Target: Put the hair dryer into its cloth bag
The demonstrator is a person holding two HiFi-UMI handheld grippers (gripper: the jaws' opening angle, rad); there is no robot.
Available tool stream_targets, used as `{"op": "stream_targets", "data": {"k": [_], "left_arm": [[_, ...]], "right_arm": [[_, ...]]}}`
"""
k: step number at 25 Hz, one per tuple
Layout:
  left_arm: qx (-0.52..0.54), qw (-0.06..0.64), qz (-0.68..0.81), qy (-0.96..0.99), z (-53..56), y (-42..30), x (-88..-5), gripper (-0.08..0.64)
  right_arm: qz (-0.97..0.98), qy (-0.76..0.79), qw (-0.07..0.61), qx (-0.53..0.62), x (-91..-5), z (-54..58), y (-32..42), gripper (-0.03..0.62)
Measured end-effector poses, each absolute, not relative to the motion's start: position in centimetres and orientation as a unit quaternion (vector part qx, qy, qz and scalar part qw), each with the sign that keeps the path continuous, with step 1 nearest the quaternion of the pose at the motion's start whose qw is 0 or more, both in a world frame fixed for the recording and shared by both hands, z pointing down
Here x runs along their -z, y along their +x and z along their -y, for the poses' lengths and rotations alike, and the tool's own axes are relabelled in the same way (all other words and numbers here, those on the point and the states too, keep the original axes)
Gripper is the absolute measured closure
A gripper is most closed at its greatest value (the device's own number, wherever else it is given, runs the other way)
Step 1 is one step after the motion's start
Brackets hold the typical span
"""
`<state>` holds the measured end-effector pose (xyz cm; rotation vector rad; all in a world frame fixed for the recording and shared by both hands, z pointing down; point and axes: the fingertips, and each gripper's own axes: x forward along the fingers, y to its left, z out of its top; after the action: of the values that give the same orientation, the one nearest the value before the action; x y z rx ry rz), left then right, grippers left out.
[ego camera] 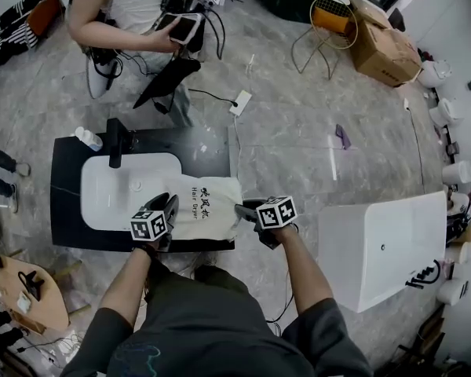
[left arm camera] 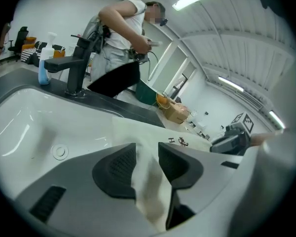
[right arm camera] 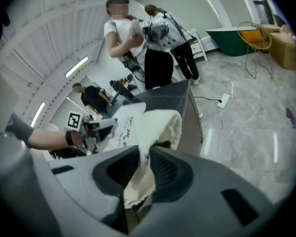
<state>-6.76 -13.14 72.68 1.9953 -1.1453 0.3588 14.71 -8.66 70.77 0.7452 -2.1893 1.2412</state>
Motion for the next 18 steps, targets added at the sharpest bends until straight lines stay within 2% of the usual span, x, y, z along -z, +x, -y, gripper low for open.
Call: {"op": "stream_targets", "data": {"k": [2,6,10,13,14,15,17,18], "left_arm": [[-0.142,0.395,0.451,0.788,13.1,-6.8,-72.7,0.416],[-0.138,0.399,0.447,0.788,13.2,-6.9,-72.7,0.419],[-0.136,0.404,0.447,0.786,12.9,-7.1,-72.8,0.420],[-0.134,0.408,0.448,0.784,13.0,-7.0,-72.7,0.425],[-0.133,0.410,0.449,0.783,13.1,-7.0,-72.7,0.425],[-0.131,0.413,0.449,0.781,13.1,-7.1,-72.7,0.425],[-0.124,0.425,0.448,0.777,13.3,-7.0,-72.7,0.428],[-0.120,0.430,0.447,0.775,13.4,-7.0,-72.8,0.428]], "right_arm": [[0.792,0.270,0.290,-0.464,-73.0,7.4,15.1,0.494],[0.765,0.261,0.234,-0.541,-74.2,6.5,15.5,0.333],[0.733,0.251,0.210,-0.596,-76.6,5.2,15.6,0.328],[0.720,0.237,0.164,-0.631,-77.0,5.1,14.4,0.328],[0.718,0.241,0.156,-0.634,-77.1,5.4,14.1,0.331],[0.718,0.250,0.152,-0.632,-77.3,5.7,13.9,0.372],[0.724,0.268,0.150,-0.618,-77.3,6.3,13.8,0.501],[0.730,0.272,0.149,-0.609,-77.0,6.6,13.8,0.544]]}}
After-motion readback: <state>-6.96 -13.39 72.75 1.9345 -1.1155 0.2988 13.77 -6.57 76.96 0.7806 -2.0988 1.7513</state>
